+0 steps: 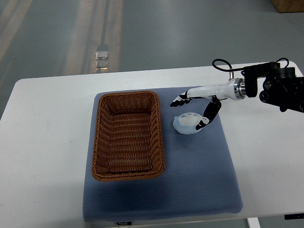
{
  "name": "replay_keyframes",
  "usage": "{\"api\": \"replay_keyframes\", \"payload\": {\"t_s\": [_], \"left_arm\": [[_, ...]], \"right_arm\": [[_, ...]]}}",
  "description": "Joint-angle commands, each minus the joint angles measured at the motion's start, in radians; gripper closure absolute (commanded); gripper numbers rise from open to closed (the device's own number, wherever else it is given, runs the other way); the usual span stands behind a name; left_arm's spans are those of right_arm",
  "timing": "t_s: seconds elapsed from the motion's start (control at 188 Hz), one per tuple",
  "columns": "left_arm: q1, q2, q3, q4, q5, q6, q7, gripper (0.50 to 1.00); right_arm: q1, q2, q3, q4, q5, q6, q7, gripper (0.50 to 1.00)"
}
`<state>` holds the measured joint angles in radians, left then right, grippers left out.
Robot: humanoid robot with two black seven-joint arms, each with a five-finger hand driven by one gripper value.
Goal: Place blue toy in brown basket
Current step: 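Reach the right hand over the pale blue plush toy, then close the right hand fingers around the blue plush toy, then lift the toy with the right hand and carry it over the basket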
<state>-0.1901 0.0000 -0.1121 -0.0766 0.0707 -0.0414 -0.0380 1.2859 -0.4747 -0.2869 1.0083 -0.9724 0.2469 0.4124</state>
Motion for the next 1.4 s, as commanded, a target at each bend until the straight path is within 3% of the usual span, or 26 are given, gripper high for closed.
{"api": "replay_keyframes", "payload": {"t_s": [0.0, 0.197, 0.427, 0.523, 0.571, 0.581, 0.592, 0.635, 1.061, 1.392], "left_arm": [[0.0, 0.0, 0.0, 0.0, 0.0, 0.0, 0.001, 0.5], [0.001, 0.0, -0.001, 0.0, 0.0, 0.0, 0.001, 0.5], [0.001, 0.0, -0.003, 0.0, 0.0, 0.0, 0.001, 0.5], [0.001, 0.0, -0.003, 0.0, 0.0, 0.0, 0.0, 0.5], [0.001, 0.0, -0.003, 0.0, 0.0, 0.0, 0.001, 0.5], [0.001, 0.0, -0.003, 0.0, 0.0, 0.0, 0.001, 0.5], [0.001, 0.0, -0.003, 0.001, 0.0, 0.0, 0.0, 0.5], [0.001, 0.0, -0.003, 0.001, 0.0, 0.0, 0.0, 0.5], [0.001, 0.0, -0.003, 0.001, 0.0, 0.0, 0.0, 0.5], [0.001, 0.0, -0.003, 0.001, 0.0, 0.0, 0.001, 0.5]], "right_arm": [[-0.005, 0.033, -0.029, -0.01, 0.0, -0.041, -0.003, 0.599], [-0.027, 0.073, -0.06, -0.028, 0.0, -0.083, -0.006, 0.603], [-0.039, 0.08, -0.097, -0.051, -0.008, -0.083, -0.007, 0.675], [-0.039, 0.08, -0.101, -0.057, -0.008, -0.083, -0.01, 0.773], [-0.037, 0.08, -0.103, -0.059, -0.008, -0.084, -0.014, 0.871], [-0.037, 0.08, -0.103, -0.059, -0.008, -0.084, -0.014, 0.871], [-0.034, 0.08, -0.101, -0.059, -0.009, -0.084, -0.014, 0.907], [-0.03, 0.077, -0.101, -0.059, -0.011, -0.086, -0.014, 0.957], [0.167, 0.087, -0.086, -0.057, 0.018, -0.084, -0.012, 0.963], [0.236, 0.323, -0.101, -0.094, 0.13, -0.084, -0.012, 0.912]]}}
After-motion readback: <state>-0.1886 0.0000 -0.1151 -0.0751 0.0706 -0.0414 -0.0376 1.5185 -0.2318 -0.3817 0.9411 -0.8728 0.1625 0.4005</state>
